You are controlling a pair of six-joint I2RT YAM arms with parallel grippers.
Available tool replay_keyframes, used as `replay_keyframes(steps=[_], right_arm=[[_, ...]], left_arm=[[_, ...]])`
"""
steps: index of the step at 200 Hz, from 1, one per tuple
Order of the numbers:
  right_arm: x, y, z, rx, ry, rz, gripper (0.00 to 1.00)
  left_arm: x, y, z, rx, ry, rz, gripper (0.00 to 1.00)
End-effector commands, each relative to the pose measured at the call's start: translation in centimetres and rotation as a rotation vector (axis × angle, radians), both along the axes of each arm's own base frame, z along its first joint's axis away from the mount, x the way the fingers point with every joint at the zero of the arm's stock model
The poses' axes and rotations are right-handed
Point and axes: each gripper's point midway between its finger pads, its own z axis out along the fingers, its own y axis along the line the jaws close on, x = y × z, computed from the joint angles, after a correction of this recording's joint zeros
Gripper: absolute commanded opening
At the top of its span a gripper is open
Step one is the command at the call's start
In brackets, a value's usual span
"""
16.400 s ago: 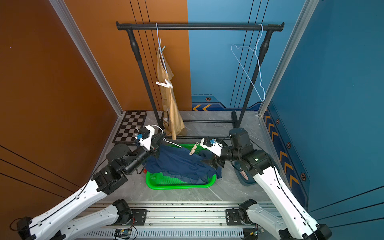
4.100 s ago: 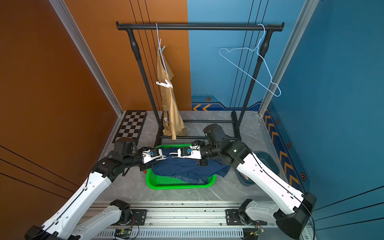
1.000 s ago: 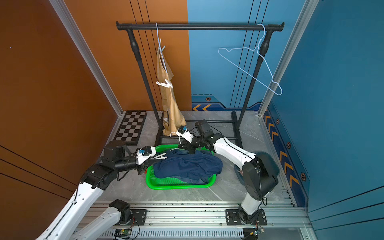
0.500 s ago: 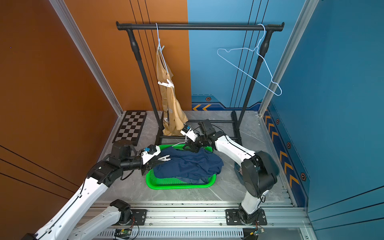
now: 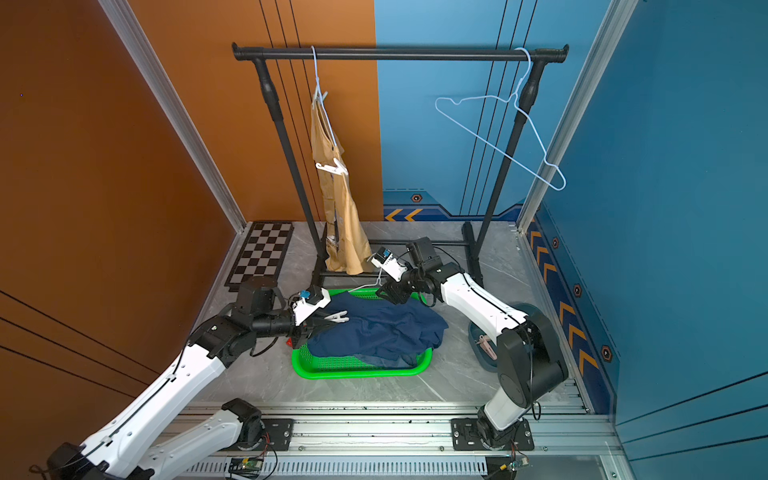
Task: Remove the clothespins securing t-shirts to the hanger
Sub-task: Adjust the T-shirt in the basket.
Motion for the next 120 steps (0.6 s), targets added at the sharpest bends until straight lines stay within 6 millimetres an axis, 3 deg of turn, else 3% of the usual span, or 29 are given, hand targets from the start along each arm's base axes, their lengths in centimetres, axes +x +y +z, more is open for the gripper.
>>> replay_keyframes(steps=[1,82,120], right_arm=[[-0.2,-2.0,-0.6,-0.068,-0.011,-0.047,0.62],[-2.0,-7.5,2.7,-0.244,-0.320,-0.136,0.67],[-3.8,-7.3,5.7,-0.226,-0.553,-0.101,0.69]], left_arm=[[0.4,-0.5,0.6,-0.016,0.006,0.011,0.20],[1.2,-1.7,1.7,-0.062,0.108,0.048,0.21],[1.4,-2.3,1.8,-0.092,0.142,0.058,0.22]])
